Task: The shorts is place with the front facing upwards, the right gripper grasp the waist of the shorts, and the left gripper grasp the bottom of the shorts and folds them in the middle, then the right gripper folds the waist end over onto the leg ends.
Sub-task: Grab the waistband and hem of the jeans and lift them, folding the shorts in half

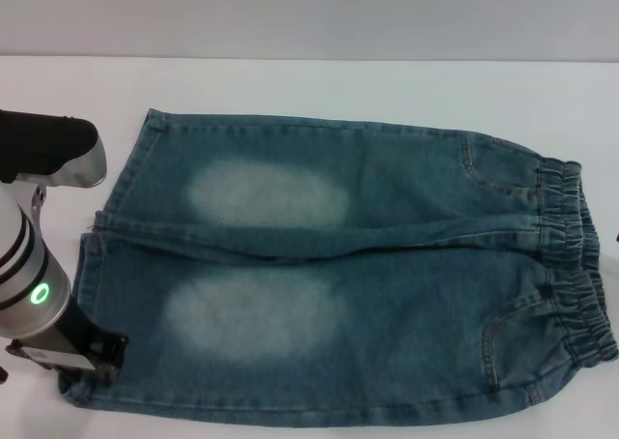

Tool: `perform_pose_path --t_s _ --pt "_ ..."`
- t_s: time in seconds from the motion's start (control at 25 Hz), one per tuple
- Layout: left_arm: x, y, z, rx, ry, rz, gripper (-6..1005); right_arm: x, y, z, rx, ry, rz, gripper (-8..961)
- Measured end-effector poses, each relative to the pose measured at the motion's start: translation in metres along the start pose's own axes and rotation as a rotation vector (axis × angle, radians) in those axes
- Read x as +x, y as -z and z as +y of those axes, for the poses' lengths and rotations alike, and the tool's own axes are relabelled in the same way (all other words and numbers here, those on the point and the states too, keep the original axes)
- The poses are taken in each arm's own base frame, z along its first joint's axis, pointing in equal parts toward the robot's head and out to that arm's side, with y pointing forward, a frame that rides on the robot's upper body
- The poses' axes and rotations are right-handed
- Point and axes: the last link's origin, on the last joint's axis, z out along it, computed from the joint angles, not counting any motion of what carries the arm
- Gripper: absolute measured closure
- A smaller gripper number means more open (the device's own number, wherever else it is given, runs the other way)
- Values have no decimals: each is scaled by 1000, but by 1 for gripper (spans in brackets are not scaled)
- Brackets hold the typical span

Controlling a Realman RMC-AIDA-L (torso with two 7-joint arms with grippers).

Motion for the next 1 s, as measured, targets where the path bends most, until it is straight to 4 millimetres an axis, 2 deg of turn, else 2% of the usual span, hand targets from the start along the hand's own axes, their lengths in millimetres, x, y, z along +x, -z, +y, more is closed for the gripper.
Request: perform_pose_path --t_s 0.4,0.76,1.0 --pt "0 1 1 -6 -11 6 955 1 1 0 -2 -8 -2 227" --pt "1 6 2 -4 -21 26 1001 3 2 1 -12 -12 3 228" --pt "2 13 -7 -5 20 42 971 3 3 1 -15 -12 5 228"
